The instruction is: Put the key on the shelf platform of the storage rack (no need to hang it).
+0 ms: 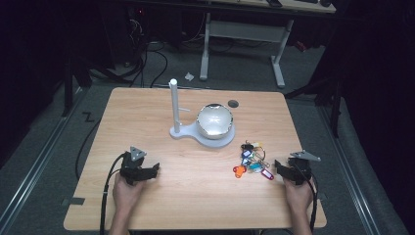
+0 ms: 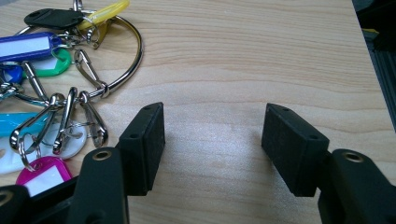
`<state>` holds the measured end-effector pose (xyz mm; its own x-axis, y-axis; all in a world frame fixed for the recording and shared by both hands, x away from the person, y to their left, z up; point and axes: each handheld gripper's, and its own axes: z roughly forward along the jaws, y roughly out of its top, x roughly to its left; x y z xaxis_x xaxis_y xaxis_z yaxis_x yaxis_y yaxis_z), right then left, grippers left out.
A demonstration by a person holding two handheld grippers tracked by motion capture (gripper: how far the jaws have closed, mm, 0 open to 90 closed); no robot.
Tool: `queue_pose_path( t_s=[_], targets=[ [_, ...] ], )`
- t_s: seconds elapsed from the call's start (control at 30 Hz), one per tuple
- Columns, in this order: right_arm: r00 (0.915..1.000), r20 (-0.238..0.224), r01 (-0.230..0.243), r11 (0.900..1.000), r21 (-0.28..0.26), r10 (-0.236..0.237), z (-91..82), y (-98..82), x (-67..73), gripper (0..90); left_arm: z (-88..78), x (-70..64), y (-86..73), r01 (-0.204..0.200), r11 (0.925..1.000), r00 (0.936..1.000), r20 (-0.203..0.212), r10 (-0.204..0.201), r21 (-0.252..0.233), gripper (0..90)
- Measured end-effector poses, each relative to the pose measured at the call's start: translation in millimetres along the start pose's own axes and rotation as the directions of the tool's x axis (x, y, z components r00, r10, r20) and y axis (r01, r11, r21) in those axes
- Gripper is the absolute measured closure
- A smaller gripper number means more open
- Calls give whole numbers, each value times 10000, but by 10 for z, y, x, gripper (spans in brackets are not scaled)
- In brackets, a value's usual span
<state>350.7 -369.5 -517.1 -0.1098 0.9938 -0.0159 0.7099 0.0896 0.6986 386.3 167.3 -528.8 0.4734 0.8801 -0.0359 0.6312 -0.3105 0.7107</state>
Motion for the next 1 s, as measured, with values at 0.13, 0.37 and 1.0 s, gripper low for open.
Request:
queue_pose_path(
  t_s=[0.13, 0.37, 1.0],
  targets=[
    [10000, -16, 53, 10000, -16, -53, 2, -1, -1, 394, -1, 0, -1, -11, 10000, 10000, 18, 11, 8, 215],
    [10000, -10, 64, 10000, 3, -64, 1, 0, 0, 391, 1, 6, 0, 19, 10000, 9999, 100, -19, -22, 215],
    [9999, -81, 96, 10000, -7, -96, -6, -3, 13, 412, -3, -13, -3, -57, 10000, 10000, 64, 57, 23, 206]
  ],
)
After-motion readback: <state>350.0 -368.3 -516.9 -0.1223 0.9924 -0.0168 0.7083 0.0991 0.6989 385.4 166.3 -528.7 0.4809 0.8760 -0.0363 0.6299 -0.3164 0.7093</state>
